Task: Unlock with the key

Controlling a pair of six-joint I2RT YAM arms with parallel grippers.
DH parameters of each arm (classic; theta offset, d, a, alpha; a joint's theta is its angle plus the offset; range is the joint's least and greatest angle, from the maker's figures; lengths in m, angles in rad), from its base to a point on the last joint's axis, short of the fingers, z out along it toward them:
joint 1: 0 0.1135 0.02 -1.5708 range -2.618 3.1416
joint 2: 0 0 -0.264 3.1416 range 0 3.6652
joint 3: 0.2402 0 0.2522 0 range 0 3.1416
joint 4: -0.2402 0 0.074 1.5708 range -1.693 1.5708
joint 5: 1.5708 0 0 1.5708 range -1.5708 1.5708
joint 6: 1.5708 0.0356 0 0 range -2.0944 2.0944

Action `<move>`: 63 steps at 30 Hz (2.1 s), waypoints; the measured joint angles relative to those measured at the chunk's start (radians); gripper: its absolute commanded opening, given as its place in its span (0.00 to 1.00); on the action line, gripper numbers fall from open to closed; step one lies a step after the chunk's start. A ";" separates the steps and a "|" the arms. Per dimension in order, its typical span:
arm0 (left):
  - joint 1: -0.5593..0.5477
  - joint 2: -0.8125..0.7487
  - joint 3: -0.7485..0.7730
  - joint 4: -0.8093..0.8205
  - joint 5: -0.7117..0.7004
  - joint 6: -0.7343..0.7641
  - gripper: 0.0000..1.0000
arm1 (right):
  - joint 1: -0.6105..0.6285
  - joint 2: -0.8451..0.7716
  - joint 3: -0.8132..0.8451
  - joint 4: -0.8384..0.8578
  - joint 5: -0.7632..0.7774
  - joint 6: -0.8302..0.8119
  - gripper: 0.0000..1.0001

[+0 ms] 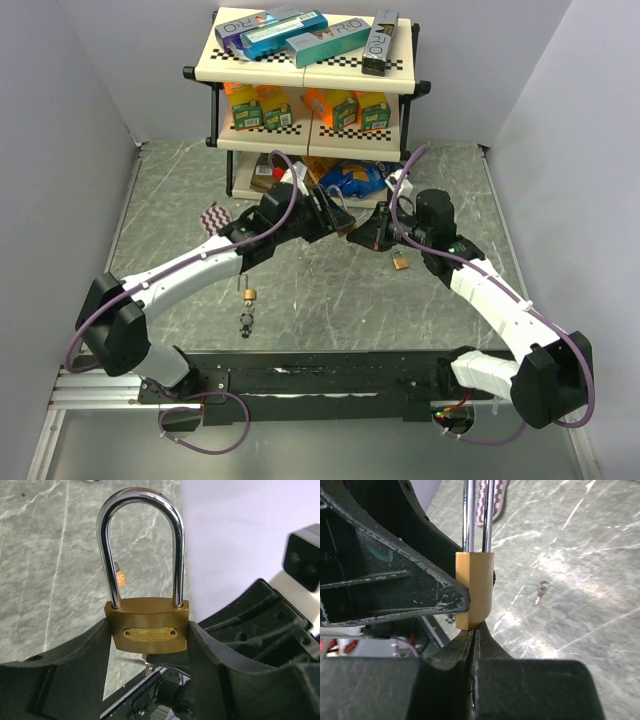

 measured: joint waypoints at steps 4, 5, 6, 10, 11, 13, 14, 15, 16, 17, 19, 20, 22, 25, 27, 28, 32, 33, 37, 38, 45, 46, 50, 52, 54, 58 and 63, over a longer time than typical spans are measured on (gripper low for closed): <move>0.000 -0.027 -0.033 0.050 0.005 0.002 0.01 | -0.024 0.000 0.000 0.026 -0.050 0.044 0.00; 0.000 -0.033 -0.038 0.064 0.008 0.002 0.01 | -0.031 0.000 0.000 0.034 -0.063 0.055 0.00; 0.000 -0.037 -0.040 0.075 0.010 0.005 0.01 | -0.039 0.000 0.000 0.048 -0.082 0.072 0.00; 0.003 -0.050 -0.053 0.121 0.018 0.014 0.01 | -0.056 0.004 0.000 0.088 -0.127 0.115 0.00; 0.005 -0.054 -0.058 0.129 0.019 0.018 0.01 | -0.060 0.007 -0.001 0.098 -0.137 0.124 0.00; 0.007 -0.058 -0.063 0.140 0.021 0.022 0.01 | -0.066 0.012 -0.006 0.124 -0.151 0.144 0.00; 0.008 -0.060 -0.067 0.147 0.026 0.027 0.01 | -0.069 0.014 -0.012 0.138 -0.161 0.154 0.00; 0.009 -0.060 -0.071 0.153 0.028 0.028 0.01 | -0.072 0.015 -0.017 0.148 -0.169 0.164 0.00; 0.010 -0.061 -0.074 0.159 0.030 0.029 0.01 | -0.077 0.018 -0.021 0.158 -0.178 0.175 0.00; 0.010 -0.061 -0.076 0.164 0.032 0.032 0.01 | -0.080 0.020 -0.026 0.171 -0.187 0.184 0.00; 0.011 -0.061 -0.080 0.173 0.035 0.035 0.01 | -0.088 0.025 -0.033 0.191 -0.203 0.204 0.00; 0.011 -0.061 -0.084 0.181 0.036 0.035 0.01 | -0.091 0.027 -0.036 0.202 -0.209 0.214 0.00; 0.011 -0.063 -0.086 0.184 0.041 0.037 0.01 | -0.097 0.029 -0.047 0.227 -0.226 0.233 0.00; 0.011 -0.064 -0.088 0.193 0.048 0.040 0.01 | -0.106 0.031 -0.053 0.249 -0.244 0.255 0.00; 0.011 -0.064 -0.088 0.200 0.054 0.045 0.01 | -0.111 0.032 -0.058 0.267 -0.253 0.270 0.00; 0.011 -0.065 -0.088 0.206 0.058 0.047 0.01 | -0.114 0.033 -0.060 0.276 -0.261 0.281 0.00; 0.012 -0.069 -0.088 0.228 0.073 0.062 0.01 | -0.128 0.040 -0.063 0.318 -0.299 0.324 0.00; 0.012 -0.069 -0.088 0.232 0.075 0.063 0.01 | -0.129 0.041 -0.064 0.326 -0.305 0.330 0.00; 0.012 -0.070 -0.088 0.244 0.079 0.066 0.01 | -0.134 0.046 -0.064 0.350 -0.324 0.353 0.00; 0.012 -0.071 -0.088 0.245 0.079 0.066 0.01 | -0.134 0.046 -0.064 0.352 -0.325 0.354 0.00; 0.010 -0.071 -0.070 0.172 0.067 0.071 0.01 | -0.134 0.035 -0.062 0.279 -0.311 0.288 0.30; 0.007 -0.070 -0.056 0.140 0.062 0.070 0.01 | -0.133 0.028 -0.061 0.253 -0.300 0.270 0.35; -0.005 -0.064 0.011 0.023 0.052 0.059 0.01 | -0.132 -0.030 -0.061 0.146 -0.243 0.197 0.52; -0.006 -0.064 0.021 0.006 0.062 0.048 0.01 | -0.132 -0.078 -0.063 0.097 -0.211 0.161 0.55; -0.003 -0.064 0.023 -0.010 0.077 0.035 0.01 | -0.132 -0.134 -0.067 0.042 -0.178 0.127 0.57; 0.014 -0.058 0.023 -0.051 0.088 0.035 0.01 | -0.134 -0.236 -0.079 -0.056 -0.126 0.079 0.60; 0.040 -0.058 0.003 -0.066 0.112 0.062 0.01 | -0.134 -0.280 -0.053 -0.142 -0.082 0.034 0.63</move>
